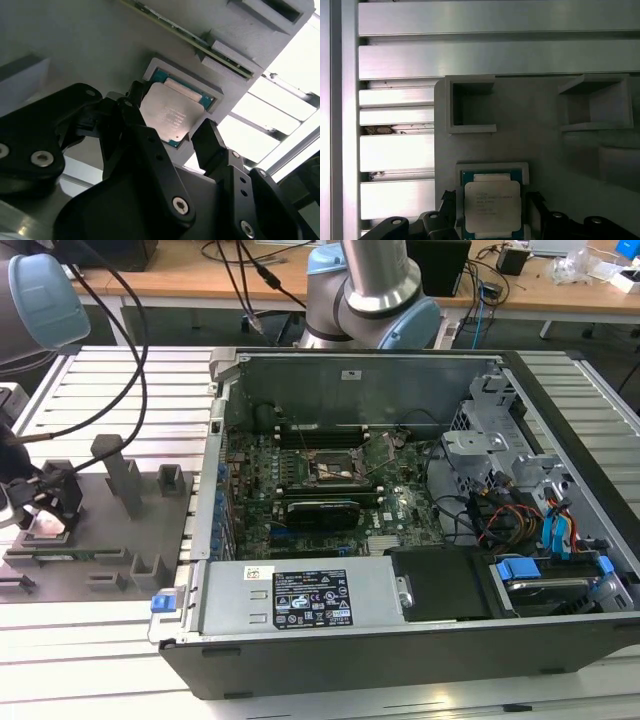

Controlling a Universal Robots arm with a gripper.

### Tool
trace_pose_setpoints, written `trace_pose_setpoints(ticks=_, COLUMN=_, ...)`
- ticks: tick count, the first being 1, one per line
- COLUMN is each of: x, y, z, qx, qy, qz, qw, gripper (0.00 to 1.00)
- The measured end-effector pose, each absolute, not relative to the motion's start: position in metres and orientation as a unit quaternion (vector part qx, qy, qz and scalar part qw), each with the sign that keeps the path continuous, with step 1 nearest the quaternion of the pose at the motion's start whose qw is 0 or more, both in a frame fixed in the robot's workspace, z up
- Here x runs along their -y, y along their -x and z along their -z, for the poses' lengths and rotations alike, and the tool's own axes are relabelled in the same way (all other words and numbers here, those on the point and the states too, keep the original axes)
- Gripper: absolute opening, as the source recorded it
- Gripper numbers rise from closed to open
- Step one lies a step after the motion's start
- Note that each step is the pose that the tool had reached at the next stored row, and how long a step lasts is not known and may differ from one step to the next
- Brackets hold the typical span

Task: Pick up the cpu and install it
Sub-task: 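Pick up the cpu and move it towards the insertion slot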

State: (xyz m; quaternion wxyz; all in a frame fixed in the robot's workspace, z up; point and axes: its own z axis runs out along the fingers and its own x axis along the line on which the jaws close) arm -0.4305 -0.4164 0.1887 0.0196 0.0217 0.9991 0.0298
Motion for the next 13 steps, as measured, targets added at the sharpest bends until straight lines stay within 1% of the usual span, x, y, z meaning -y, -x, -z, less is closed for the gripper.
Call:
trace_pose_setpoints(ticks=9, x=0.4147, y=0.4304, z=-0.1875, qx=-0.999, qy=-0.021, qz=-0.031, qw=0.019, gripper=0.66)
trace_pose_setpoints(ticks=11, x=0.4147, y=0.4296, z=-0.1874, qx=-0.999, qy=-0.021, qz=-0.031, qw=0.006, gripper=0.66)
trace_pose_setpoints(ticks=12, x=0.4147, y=0.4294, z=-0.1873, qx=-0.999, qy=-0.021, qz=-0.031, qw=0.002, gripper=0.66)
trace_pose_setpoints(ticks=13, x=0.4147, y=0.4295, z=-0.1874, qx=-0.999, qy=-0.021, qz=-0.031, qw=0.002, gripper=0.66)
